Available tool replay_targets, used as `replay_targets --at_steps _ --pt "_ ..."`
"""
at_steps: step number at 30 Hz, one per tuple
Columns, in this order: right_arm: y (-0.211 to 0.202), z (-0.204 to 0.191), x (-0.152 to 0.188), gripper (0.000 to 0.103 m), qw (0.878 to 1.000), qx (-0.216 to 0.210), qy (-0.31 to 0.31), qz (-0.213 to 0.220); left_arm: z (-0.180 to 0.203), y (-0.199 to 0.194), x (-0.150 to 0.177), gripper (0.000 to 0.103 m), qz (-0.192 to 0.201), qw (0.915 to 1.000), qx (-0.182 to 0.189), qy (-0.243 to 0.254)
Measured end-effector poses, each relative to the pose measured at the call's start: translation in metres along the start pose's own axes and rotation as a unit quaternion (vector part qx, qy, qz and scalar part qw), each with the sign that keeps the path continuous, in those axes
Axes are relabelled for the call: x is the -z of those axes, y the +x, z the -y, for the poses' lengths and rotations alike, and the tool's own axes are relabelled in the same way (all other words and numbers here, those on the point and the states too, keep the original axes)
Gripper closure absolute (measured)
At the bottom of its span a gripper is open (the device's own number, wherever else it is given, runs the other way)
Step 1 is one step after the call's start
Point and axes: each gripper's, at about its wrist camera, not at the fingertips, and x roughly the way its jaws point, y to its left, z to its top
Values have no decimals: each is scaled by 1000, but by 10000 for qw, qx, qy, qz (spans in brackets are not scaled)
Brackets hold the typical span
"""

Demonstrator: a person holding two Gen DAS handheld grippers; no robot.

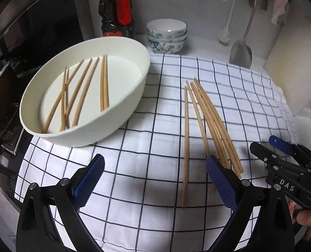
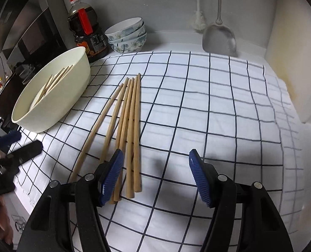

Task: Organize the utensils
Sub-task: 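Lower the left tool onto a wooden chopstick and close it while the right tool grasps one too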

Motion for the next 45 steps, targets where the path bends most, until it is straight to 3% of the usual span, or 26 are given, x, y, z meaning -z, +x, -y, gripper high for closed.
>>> replay_targets --at_steps 10,16,27,35,45 --pt "31 1 4 41 9997 154 -182 -39 7 43 13 8 -210 9997 76 -28" --pt "39 -2 4 41 9996 134 -232 -104 7 52 12 8 -218 9997 84 -68" --pt "42 -10 13 41 9956 481 -794 -93 10 63 10 8 -315 9994 106 -38" --pt "48 14 1 41 9960 570 -686 -30 12 73 11 8 -414 9991 36 -41" --pt "67 9 -26 41 9929 348 -1140 47 22 86 -4 11 -417 9991 -39 -18"
